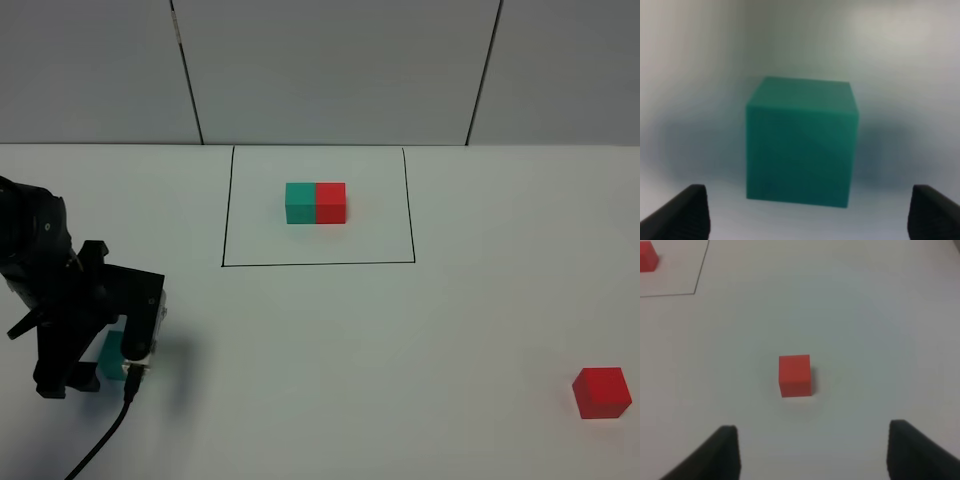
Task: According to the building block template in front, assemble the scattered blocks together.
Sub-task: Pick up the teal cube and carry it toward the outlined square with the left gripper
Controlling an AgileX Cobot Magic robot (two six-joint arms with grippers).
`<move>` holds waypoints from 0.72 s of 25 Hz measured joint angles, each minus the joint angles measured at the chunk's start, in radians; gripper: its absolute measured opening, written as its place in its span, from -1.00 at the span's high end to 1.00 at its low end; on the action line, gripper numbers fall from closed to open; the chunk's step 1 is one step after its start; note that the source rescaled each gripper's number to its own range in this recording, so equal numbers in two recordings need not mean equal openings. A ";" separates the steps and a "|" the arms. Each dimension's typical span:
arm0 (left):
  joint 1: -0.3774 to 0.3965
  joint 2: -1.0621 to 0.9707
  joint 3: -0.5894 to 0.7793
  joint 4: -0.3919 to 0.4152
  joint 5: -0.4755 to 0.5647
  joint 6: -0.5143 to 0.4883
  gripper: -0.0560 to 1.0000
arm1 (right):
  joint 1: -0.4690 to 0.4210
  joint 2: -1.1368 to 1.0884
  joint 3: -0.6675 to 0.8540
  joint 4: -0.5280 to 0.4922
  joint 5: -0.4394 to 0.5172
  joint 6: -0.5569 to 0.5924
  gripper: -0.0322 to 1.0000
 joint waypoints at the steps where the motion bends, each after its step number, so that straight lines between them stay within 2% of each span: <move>1: 0.000 0.000 0.000 0.000 -0.006 0.001 -0.79 | 0.000 0.000 0.000 0.000 0.000 0.000 -0.18; 5: 0.000 0.000 0.000 -0.036 -0.016 0.034 -0.79 | 0.000 0.000 0.000 0.000 0.000 0.000 -0.18; 18: 0.000 0.064 0.000 -0.037 -0.024 0.041 -0.79 | 0.000 0.000 0.000 0.000 0.000 0.000 -0.18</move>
